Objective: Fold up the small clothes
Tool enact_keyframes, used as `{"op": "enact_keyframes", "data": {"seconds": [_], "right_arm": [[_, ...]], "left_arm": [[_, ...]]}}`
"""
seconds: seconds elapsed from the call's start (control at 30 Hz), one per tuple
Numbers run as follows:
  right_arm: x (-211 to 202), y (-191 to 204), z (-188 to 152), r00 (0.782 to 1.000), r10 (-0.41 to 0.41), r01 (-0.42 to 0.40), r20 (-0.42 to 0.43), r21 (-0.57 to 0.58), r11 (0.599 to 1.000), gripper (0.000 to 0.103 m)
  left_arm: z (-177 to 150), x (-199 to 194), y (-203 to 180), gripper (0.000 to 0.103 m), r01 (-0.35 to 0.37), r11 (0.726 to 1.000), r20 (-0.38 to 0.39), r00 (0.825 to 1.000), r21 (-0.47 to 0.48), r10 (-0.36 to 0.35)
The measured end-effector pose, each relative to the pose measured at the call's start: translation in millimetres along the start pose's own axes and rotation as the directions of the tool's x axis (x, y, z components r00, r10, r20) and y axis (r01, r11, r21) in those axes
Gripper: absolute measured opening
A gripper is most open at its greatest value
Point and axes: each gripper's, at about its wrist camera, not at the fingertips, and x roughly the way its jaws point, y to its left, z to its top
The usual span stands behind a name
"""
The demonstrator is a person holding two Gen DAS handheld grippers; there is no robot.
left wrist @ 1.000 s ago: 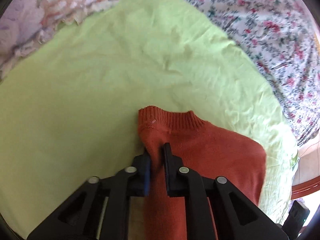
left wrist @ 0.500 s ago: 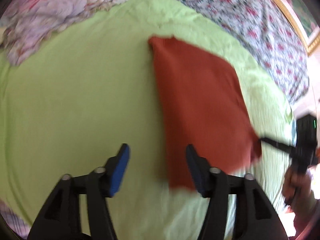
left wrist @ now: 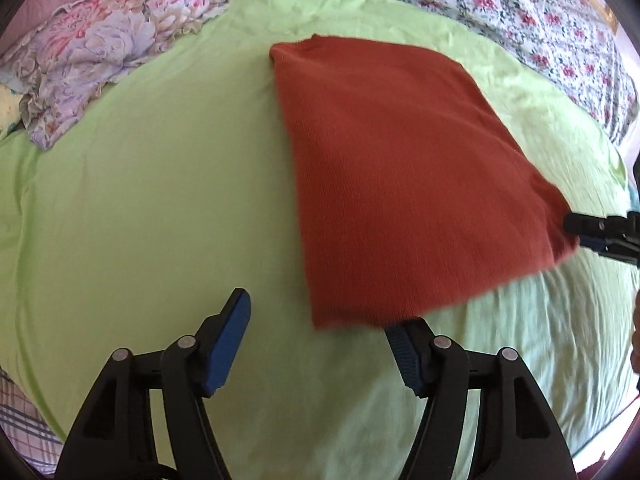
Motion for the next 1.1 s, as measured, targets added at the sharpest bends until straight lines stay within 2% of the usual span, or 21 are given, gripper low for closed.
{"op": "enact_keyframes", "data": {"seconds": [0.03,0.07,0.1,0.13,0.23,0.3,0.37,0.53,0.73,0.9,1.0,1.1], "right_arm": [[2,2,1,1.0,0.01,-0.01,0.0,-0.01,1.0,0.041],[3,4,2,1.0,0.029,-0.029,-0.001,-0.018,0.999,0.03],[4,7,3,0.999,0.044,-0.044,-0.004,-0.022,0.999,0.016],[5,10,6,0.999,0.052,-0.053,-0.009,-0.027,0.998,0.005],[-9,20,11,0.995,0.095,-0.094,0.034,-0.036,0.995,0.005],[-23,21,15,0.989,0.127,-0.125,0.072,-0.029,0.992,0.005],[-30,19,16,0.99,0.114,-0.111,0.086,-0.047,0.993,0.005],[-4,3,7,1.0,-0.002,0.003,0.017,-0.082,0.997,0.004],[11,6,2,0.994,-0.112,0.11,-0.007,-0.14,0.984,0.004],[18,6,4,0.989,-0.147,0.142,-0.026,-0.142,0.98,0.004],[15,9,4,0.989,-0.145,0.14,-0.032,-0.135,0.981,0.005],[4,3,3,0.991,-0.129,0.126,-0.031,-0.083,0.989,0.012]], "left_arm": [[4,2,1,0.052,0.008,1.0,-0.001,1.0,-0.003,-0.008],[7,2,4,0.044,0.053,0.998,-0.001,0.999,-0.019,-0.053],[11,1,3,0.031,0.082,0.996,0.0,0.997,-0.029,-0.082],[15,1,3,0.028,0.076,0.997,0.002,0.997,-0.03,-0.076],[12,-11,0,0.017,0.043,0.999,0.027,0.999,-0.013,-0.043],[10,-13,3,0.013,0.041,0.999,0.026,0.999,-0.027,-0.04],[5,-10,7,0.012,0.044,0.998,0.015,0.999,-0.041,-0.043],[1,-5,3,0.011,0.028,0.999,0.003,1.0,-0.016,-0.028],[-5,2,3,0.011,0.006,1.0,-0.027,1.0,0.003,-0.005],[-7,-1,7,0.011,0.013,1.0,-0.058,0.998,0.016,-0.012],[-10,-13,17,0.011,0.049,0.999,-0.066,0.997,0.003,-0.049],[-9,-30,28,0.013,0.104,0.994,-0.046,0.993,-0.03,-0.105]]}}
